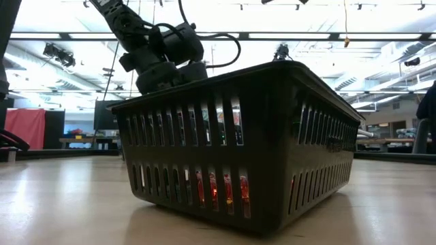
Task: Sort Halloween decoration
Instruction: Put the orange pumpkin toy into the bottom black basket
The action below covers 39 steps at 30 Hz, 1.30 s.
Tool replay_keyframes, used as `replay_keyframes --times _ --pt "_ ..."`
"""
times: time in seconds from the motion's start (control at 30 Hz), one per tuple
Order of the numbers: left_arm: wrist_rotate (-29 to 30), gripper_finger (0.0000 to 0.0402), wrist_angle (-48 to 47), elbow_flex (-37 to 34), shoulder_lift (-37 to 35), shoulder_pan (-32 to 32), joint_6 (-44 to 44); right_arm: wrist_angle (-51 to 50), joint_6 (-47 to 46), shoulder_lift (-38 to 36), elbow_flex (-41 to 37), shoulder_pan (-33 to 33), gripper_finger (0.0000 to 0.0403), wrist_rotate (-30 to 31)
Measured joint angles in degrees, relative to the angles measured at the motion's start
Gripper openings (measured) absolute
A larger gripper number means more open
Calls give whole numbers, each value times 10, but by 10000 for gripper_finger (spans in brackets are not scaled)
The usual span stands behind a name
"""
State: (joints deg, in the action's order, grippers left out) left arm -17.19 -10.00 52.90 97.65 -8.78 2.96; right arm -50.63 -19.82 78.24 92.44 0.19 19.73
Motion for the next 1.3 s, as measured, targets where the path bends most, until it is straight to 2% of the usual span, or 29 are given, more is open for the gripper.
replay_keyframes --times 0.1,0.23,0.43,0.53,0.67,0.8,0.97,1.17,1.3 --pt "12 38 -1 0 0 -1 -4 -25 -9 2 -23 2 83 -32" --pt "7 49 -28 1 -12 -1 -29 27 -18 5 -100 12 83 -61" --pt "-3 34 -122 1 -58 11 -33 231 -22 4 -249 10 83 -141" --pt "6 20 -145 -3 -90 21 -25 317 -22 4 -317 7 83 -158" --pt "13 9 -132 -61 -142 29 -50 447 -6 14 -399 8 83 -167" --pt "24 8 -82 -135 -210 34 -122 553 27 68 -449 7 89 -191" --pt "83 8 -24 -192 -298 48 -202 672 84 181 -450 0 129 -212" --pt "163 8 11 -219 -372 78 -258 858 94 294 -437 -27 210 -244" --pt "195 7 53 -235 -407 97 -273 919 98 349 -437 -31 251 -233"
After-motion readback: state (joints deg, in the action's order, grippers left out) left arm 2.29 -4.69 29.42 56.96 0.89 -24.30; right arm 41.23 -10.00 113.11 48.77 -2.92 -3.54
